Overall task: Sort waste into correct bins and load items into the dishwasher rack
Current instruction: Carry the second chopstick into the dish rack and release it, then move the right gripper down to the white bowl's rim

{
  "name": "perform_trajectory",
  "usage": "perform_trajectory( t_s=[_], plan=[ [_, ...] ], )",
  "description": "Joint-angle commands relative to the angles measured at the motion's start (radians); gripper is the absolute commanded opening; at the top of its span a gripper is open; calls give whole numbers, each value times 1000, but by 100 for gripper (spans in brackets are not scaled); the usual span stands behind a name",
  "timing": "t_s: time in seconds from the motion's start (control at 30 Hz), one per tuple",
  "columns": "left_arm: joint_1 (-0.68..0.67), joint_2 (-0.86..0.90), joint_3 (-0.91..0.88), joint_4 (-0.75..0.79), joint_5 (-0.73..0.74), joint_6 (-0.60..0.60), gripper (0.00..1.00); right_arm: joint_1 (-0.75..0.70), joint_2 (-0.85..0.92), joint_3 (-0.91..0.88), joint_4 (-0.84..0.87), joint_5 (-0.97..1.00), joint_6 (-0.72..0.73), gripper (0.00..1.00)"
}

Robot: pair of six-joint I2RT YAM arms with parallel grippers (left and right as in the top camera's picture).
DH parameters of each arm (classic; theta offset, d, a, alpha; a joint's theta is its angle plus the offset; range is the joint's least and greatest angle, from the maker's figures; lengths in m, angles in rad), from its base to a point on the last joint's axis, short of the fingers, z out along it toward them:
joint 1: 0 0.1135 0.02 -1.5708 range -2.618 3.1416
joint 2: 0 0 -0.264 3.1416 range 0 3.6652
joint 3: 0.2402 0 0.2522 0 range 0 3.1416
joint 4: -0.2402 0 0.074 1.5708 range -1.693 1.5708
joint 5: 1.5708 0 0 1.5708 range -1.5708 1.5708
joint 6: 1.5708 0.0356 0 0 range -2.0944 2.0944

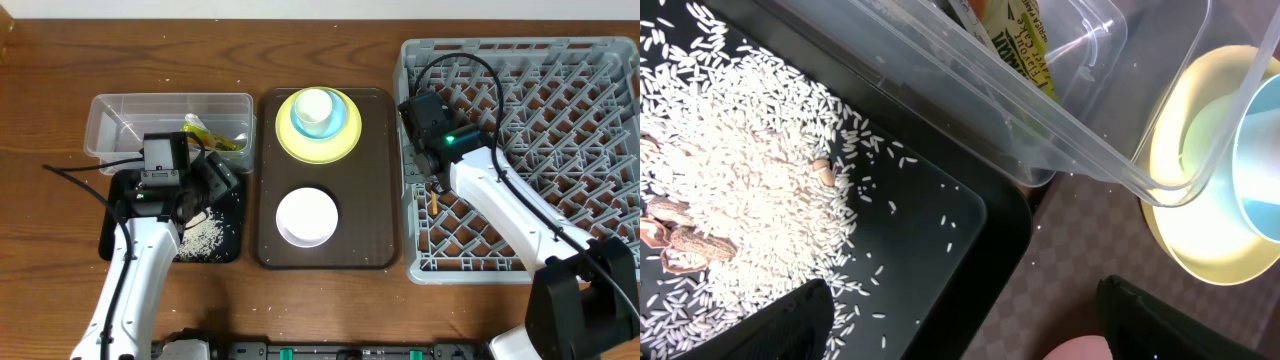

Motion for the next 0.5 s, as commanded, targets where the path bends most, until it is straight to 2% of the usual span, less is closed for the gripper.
perform_trajectory(
  t_s=[0.0,0.47],
  plan=[
    [3,-7,-4,-2,3,-5,87,-9,0,-6,2,2,-12,8],
    [3,-7,-4,-2,3,-5,87,-9,0,-6,2,2,-12,8]
  ],
)
